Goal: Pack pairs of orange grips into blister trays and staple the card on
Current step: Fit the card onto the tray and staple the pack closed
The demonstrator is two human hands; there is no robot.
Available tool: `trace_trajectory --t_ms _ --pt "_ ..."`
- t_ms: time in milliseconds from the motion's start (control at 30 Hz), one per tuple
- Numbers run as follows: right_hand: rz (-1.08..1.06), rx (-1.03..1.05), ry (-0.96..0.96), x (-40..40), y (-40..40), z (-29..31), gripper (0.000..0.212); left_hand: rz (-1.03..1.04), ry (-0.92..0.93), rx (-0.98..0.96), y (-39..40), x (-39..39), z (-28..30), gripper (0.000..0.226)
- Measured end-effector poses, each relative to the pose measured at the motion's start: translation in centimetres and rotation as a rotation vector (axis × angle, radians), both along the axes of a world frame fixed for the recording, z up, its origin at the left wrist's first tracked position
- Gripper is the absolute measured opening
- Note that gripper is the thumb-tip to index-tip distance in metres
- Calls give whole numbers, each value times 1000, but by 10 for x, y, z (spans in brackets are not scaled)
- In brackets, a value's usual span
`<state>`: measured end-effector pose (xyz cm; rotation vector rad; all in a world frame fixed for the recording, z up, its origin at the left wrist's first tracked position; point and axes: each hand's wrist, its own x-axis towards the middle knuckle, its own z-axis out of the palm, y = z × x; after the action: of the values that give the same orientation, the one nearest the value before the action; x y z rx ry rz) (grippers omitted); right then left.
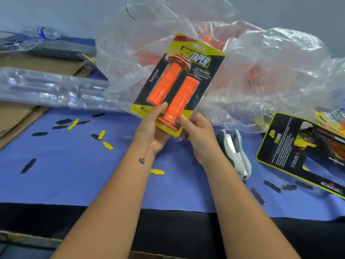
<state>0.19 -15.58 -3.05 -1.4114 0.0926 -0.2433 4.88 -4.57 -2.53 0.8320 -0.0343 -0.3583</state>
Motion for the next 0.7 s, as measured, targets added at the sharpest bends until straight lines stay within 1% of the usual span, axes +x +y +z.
trace_trajectory --t_ms 100,200,333,433,467,500,533,567,633,667,700 --pt "-66 -16 26 -2 3 4 16 20 -14 31 0 -3 -1 18" --pt "-160 2 17 -2 8 7 26 40 -4 18 -1 -6 0 12" --pt "-227 6 -32 -3 9 10 26 29 -2 -45 -1 -6 0 9" --pt "-214 -15 -44 -7 9 16 17 24 -8 -71 1 -6 -2 18" --pt "-213 -38 -26 -9 9 19 19 28 -10 -69 2 -6 -2 19" --pt "-215 -79 3 -10 9 21 24 34 -9 -68 3 -6 -2 15" --pt "-219 -158 44 -12 8 24 28 40 -2 -70 3 -6 -3 9" --pt "-226 -302 97 -13 6 27 31 47 9 -77 3 -5 -3 7" --pt "-309 -762 185 -17 -3 35 33 56 25 -91 3 -5 -4 10" --pt "-401 -995 205 -20 -8 41 35 61 26 -94 3 -5 -4 10" --pt "-499 -1165 217 -22 -14 47 37 67 27 -96 3 -4 -4 11"
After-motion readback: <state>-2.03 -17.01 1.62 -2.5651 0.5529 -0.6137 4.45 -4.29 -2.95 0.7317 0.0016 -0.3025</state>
